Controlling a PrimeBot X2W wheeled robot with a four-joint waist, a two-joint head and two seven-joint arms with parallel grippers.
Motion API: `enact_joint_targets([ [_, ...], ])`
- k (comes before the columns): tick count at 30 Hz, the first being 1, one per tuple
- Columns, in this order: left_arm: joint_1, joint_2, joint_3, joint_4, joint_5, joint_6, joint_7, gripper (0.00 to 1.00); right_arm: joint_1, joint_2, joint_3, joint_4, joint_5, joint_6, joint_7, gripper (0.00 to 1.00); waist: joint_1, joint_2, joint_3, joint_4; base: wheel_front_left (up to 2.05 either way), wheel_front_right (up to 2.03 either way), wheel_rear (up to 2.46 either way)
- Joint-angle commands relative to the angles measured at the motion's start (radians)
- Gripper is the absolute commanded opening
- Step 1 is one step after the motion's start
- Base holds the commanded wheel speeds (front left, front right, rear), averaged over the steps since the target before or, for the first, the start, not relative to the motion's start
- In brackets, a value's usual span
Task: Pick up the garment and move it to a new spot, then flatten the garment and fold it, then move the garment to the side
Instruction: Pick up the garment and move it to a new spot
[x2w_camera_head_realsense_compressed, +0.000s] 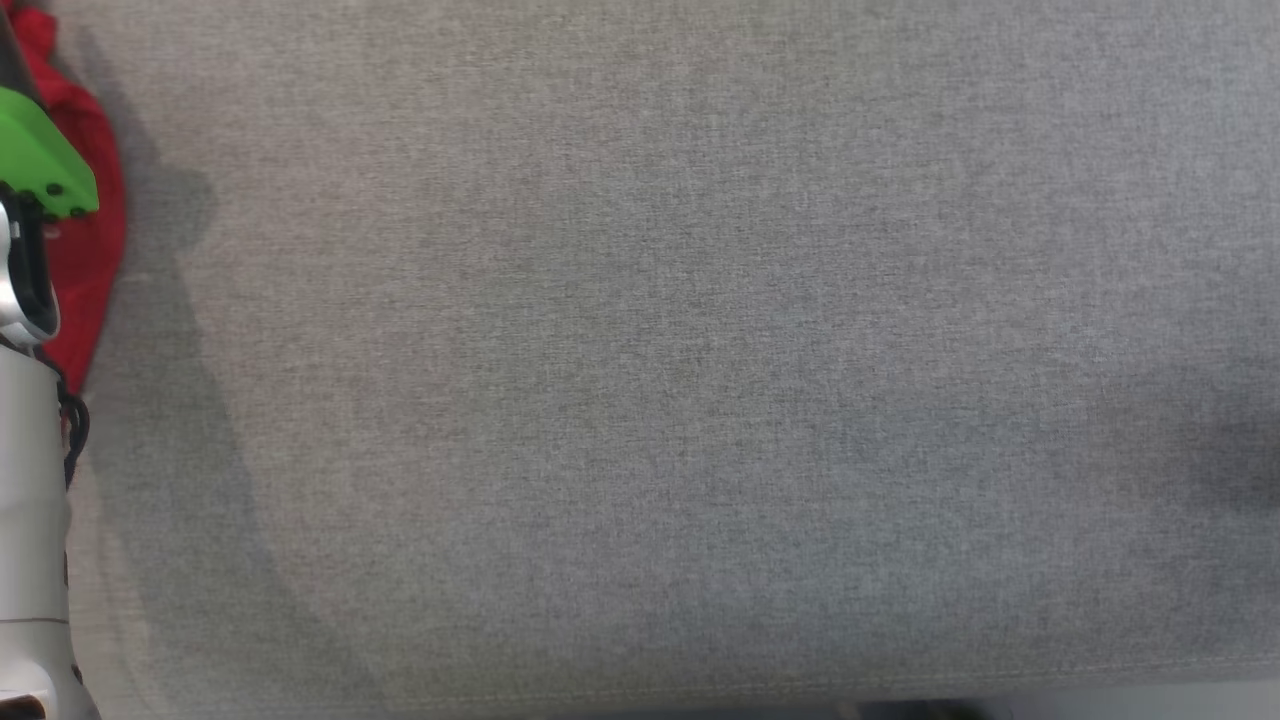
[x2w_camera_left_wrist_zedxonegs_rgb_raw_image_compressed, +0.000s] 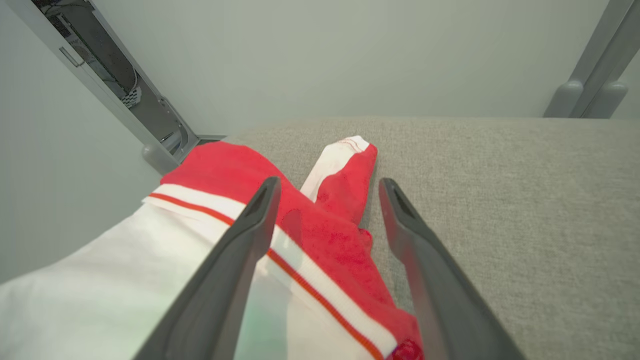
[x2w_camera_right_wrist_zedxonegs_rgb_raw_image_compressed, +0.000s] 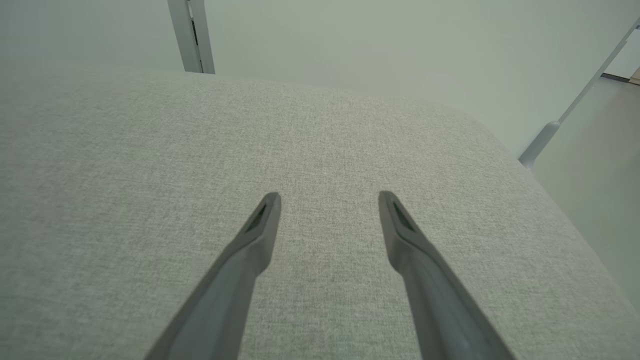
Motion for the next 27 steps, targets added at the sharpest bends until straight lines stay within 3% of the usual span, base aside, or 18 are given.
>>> enact_joint_targets([
  [1,-0.013,0.005,0.0,0.028,-0.016,-0.001,0.014,1.0,-0.018,-0.001,0.004,0.002,0.0,-0.001,-0.005,1.0,-0.0002,0.0,0.023,-0.02,0.0,0.0,0.0],
  [9,-0.024,-0.007,-0.014,0.171,-0.034,-0.016,0.079,1.0,-0.025,0.002,0.025,0.015,0.001,-0.001,-0.009,1.0,-0.0002,0.0,0.013,-0.019,0.0,0.0,0.0],
  [10,-0.028,-0.007,-0.013,0.184,-0.04,-0.018,0.078,0.8,-0.028,0.004,0.028,0.017,0.001,-0.001,-0.01,1.0,-0.0002,0.0,0.011,-0.02,0.0,0.0,0.0],
  [11,-0.03,-0.004,-0.015,0.196,-0.038,-0.021,0.079,0.28,-0.029,0.005,0.031,0.02,0.002,-0.001,-0.012,1.0,-0.0002,0.0,0.008,-0.022,0.0,0.0,0.0],
  [12,-0.033,-0.001,-0.019,0.208,-0.036,-0.023,0.078,0.0,-0.031,0.008,0.035,0.022,0.002,-0.001,-0.012,1.0,-0.0002,0.0,0.005,-0.023,0.0,0.0,0.0],
  [27,-0.127,0.043,-0.052,0.233,-0.011,-0.081,-0.141,0.0,-0.038,0.053,0.085,0.077,-0.012,-0.001,-0.022,1.0,-0.0002,0.0,-0.131,-0.026,0.0,0.0,0.0],
])
